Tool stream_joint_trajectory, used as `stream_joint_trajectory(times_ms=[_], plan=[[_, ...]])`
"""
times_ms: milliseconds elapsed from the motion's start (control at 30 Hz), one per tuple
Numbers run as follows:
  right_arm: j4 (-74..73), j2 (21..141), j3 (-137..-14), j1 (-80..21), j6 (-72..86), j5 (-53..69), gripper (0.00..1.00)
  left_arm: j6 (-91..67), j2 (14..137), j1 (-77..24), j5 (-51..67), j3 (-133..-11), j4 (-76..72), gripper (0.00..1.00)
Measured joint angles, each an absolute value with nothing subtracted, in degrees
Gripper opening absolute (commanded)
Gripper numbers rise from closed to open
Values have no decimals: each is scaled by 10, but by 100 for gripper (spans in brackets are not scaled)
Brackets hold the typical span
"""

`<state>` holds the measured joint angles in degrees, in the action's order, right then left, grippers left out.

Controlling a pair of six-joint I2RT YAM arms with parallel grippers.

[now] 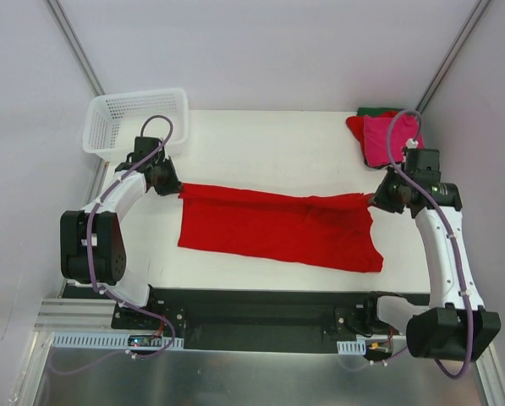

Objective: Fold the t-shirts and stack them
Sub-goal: Fold the other side of the tshirt into a rectangle

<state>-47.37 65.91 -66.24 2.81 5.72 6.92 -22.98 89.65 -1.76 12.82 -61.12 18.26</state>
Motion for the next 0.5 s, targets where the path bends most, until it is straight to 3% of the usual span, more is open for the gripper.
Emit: stream_joint_trajectory(times_ms=[500], plan=[[-536,567,-581,28,58,84,1,-230,860,-18,128,-570,208,0]])
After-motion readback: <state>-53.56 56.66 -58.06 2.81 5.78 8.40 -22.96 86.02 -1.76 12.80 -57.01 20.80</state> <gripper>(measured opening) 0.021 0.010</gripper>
